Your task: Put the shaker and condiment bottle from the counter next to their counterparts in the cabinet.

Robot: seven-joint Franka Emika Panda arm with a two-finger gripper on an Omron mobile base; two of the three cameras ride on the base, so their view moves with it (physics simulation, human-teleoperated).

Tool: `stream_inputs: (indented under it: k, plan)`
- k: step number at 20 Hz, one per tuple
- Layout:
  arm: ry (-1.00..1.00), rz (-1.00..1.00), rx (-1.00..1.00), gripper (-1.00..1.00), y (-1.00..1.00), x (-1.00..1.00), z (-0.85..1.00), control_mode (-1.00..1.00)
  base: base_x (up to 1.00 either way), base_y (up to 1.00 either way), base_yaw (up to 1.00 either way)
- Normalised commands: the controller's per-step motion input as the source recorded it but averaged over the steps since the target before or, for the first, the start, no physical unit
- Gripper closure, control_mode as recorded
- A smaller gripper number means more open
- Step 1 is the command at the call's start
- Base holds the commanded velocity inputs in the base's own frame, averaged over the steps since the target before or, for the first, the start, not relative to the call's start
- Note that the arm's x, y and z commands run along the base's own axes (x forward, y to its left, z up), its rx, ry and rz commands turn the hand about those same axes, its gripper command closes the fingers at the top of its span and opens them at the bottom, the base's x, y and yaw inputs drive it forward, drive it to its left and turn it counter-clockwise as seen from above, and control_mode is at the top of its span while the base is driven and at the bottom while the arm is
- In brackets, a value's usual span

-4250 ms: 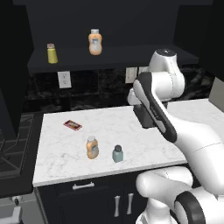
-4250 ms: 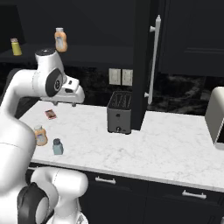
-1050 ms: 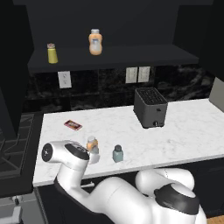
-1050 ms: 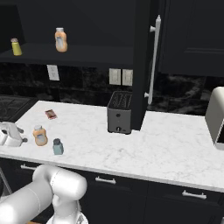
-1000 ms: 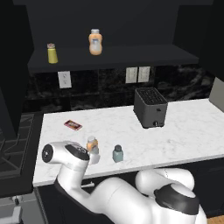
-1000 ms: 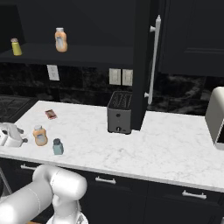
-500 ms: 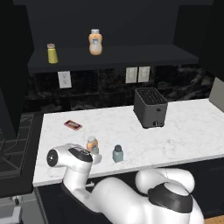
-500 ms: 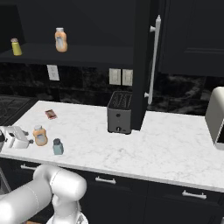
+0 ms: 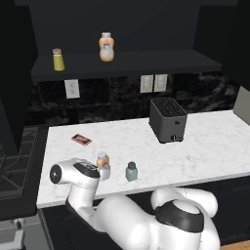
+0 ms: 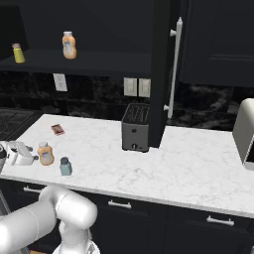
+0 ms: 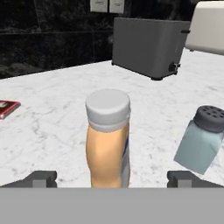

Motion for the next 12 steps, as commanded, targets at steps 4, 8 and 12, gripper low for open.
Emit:
stream_inputs:
  k: [4, 8, 12]
  plan:
    - [0.0, 0.0, -0.02, -1.0, 0.04, 0.25, -0.02, -1.0, 0.0, 0.0, 0.0]
    - [0.0, 0.0, 0.0, -1.0, 0.02, 0.06, -0.01, -1.0, 0.0, 0.0, 0.0]
    - [0.0, 0.0, 0.0, -1.0, 0.0, 0.0, -0.03, -1.0, 0.0, 0.0, 0.0]
